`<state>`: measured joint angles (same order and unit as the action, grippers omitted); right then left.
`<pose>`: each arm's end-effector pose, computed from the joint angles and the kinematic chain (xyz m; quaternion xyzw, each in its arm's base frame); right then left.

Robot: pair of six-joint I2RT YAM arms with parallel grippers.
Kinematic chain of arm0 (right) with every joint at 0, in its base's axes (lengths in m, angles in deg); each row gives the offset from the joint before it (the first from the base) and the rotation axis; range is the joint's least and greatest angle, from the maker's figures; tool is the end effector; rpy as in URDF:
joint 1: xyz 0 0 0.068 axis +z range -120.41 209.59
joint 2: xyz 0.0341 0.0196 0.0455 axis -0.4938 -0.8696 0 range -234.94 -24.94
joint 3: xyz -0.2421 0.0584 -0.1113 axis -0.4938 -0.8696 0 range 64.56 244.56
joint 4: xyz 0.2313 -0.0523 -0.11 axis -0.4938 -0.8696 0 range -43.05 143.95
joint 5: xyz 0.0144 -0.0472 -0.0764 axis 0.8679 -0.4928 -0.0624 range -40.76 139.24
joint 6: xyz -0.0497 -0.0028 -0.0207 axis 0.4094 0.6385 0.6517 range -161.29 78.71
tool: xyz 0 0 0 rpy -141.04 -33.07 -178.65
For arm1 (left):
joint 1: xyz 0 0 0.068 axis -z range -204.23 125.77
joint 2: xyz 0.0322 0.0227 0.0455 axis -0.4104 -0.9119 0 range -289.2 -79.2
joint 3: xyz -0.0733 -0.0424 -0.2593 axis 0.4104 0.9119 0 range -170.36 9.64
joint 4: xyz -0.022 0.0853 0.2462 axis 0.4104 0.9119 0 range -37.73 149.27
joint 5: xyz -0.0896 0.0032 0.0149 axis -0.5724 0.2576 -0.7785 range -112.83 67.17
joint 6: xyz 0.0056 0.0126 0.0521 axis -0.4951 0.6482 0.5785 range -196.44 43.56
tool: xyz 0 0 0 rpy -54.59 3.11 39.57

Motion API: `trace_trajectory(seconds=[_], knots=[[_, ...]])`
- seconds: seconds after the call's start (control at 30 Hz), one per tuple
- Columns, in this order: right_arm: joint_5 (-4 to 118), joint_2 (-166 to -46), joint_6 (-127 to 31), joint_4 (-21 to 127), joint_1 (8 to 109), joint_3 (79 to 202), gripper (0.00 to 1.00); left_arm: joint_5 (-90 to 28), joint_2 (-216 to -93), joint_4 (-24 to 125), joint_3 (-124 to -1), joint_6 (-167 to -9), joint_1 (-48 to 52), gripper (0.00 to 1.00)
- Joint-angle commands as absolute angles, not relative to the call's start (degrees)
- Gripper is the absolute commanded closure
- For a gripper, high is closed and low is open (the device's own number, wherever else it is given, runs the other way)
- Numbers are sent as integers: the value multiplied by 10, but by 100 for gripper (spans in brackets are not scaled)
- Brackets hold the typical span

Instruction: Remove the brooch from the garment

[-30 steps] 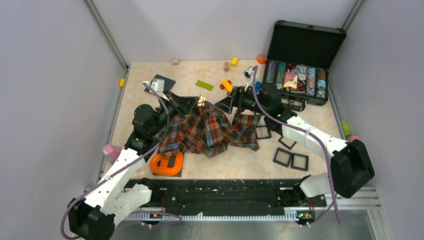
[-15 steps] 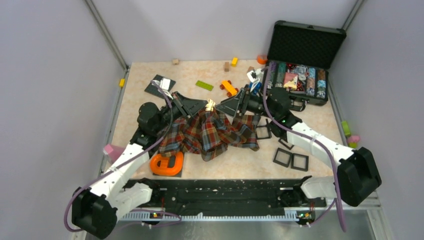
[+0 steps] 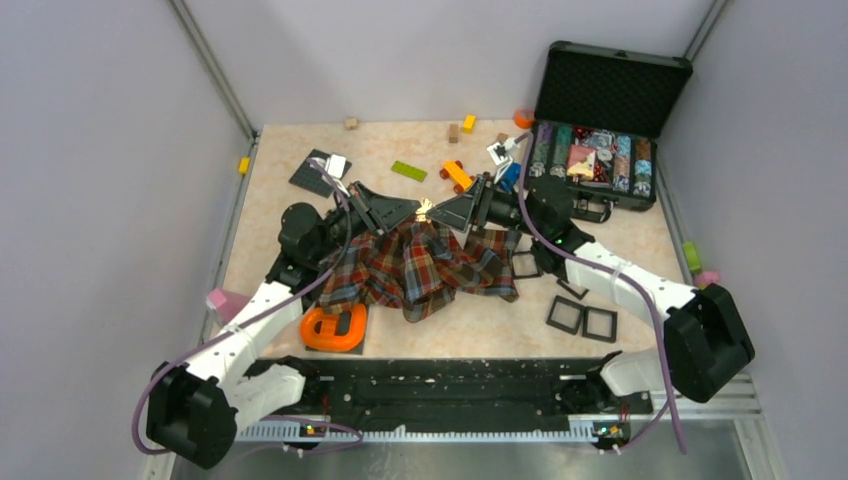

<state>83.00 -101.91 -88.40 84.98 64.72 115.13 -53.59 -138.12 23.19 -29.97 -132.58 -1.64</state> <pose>0.2421 0.1944 0.3239 -0.1446 0.6676 0.6109 0.4004 0.2127 -0.1081 0.3330 0.0150 0.6533 -0.5999 0.4617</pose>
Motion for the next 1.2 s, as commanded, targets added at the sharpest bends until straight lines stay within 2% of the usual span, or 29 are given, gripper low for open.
trace_trajectory(seconds=[0.0,0.37,0.77,0.97,1.17], knots=[[833,-1025,-889,889,659,1178,42,-550,-1384,189,-293,-1334,-18,100],[817,-1019,-879,882,670,1184,45,-553,-1386,186,-293,-1336,-18,100],[807,-1029,-873,867,676,1194,58,-558,-1386,176,-287,-1340,-16,100],[805,-1025,-872,867,676,1194,57,-558,-1386,176,-287,-1338,-16,100],[804,-1030,-860,848,676,1200,60,-560,-1385,175,-288,-1339,-16,100]])
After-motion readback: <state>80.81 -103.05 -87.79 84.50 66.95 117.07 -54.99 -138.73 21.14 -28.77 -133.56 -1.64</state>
